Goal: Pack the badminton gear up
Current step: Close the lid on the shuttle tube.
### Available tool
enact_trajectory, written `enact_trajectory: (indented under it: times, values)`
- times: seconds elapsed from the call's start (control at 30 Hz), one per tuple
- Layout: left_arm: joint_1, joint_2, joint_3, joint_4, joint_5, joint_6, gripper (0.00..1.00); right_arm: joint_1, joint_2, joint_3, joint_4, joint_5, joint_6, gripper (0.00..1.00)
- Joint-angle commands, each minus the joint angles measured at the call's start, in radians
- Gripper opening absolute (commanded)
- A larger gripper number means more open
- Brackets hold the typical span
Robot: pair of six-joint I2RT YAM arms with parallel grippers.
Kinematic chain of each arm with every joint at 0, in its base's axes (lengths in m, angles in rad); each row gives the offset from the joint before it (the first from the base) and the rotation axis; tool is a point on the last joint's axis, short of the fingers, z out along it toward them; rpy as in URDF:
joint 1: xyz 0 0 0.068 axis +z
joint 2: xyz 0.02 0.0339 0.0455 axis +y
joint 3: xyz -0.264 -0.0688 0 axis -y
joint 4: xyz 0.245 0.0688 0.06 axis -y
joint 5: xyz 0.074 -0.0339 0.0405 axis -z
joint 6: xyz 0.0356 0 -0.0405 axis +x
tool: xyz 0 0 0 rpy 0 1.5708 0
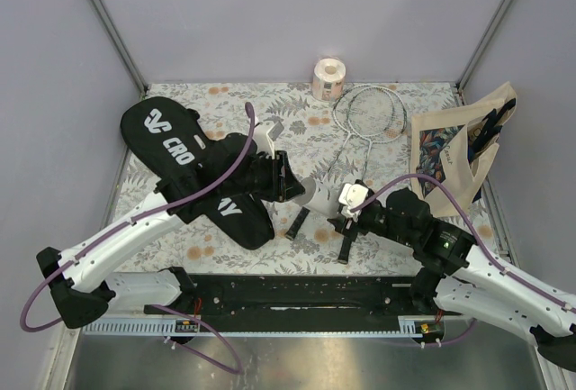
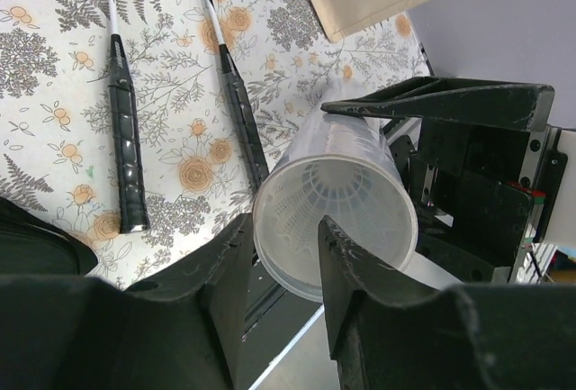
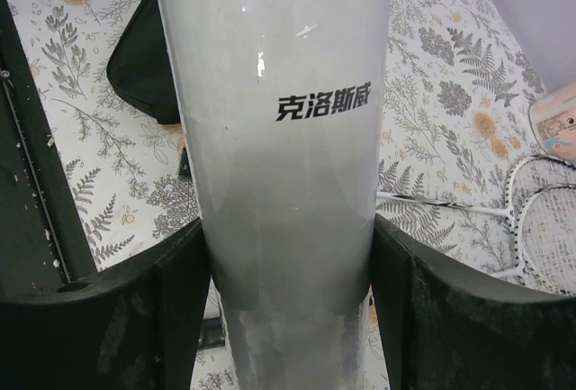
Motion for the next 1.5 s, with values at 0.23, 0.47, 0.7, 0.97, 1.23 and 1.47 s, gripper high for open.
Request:
enact_trajectory:
  times: [0.23, 0.47, 0.7, 0.97, 1.23, 1.47]
  values:
    - [-0.067, -0.052, -0.150, 0.263, 0.008, -0.147, 0.36, 0.006, 0.021, 0.042, 0.248, -0.039, 0.140, 0.38]
    - [-0.107, -0.065, -0.174, 0.309, -0.039, -0.188, 0.35, 0.006, 0.026, 0.046, 0.248, -0.031, 0.143, 0.38]
    - [-0.151, -0.072, -0.220, 0.381, -0.093, -0.234, 0.34, 0.006, 0.027, 0.048, 0.256, -0.033, 0.149, 0.38]
    - [-0.240, -0.035, -0.209, 0.368, -0.243, -0.211, 0.33, 0.006, 0.046, 0.062, 0.251, 0.003, 0.155, 0.38]
    - [-0.288, -0.023, -0.209, 0.363, -0.379, -0.172, 0.33, 0.004, 0.081, 0.094, 0.247, 0.023, 0.190, 0.38]
    - [-0.305, 0.000, -0.239, 0.414, -0.416, -0.182, 0.33, 0.006, 0.136, 0.129, 0.256, 0.018, 0.242, 0.38]
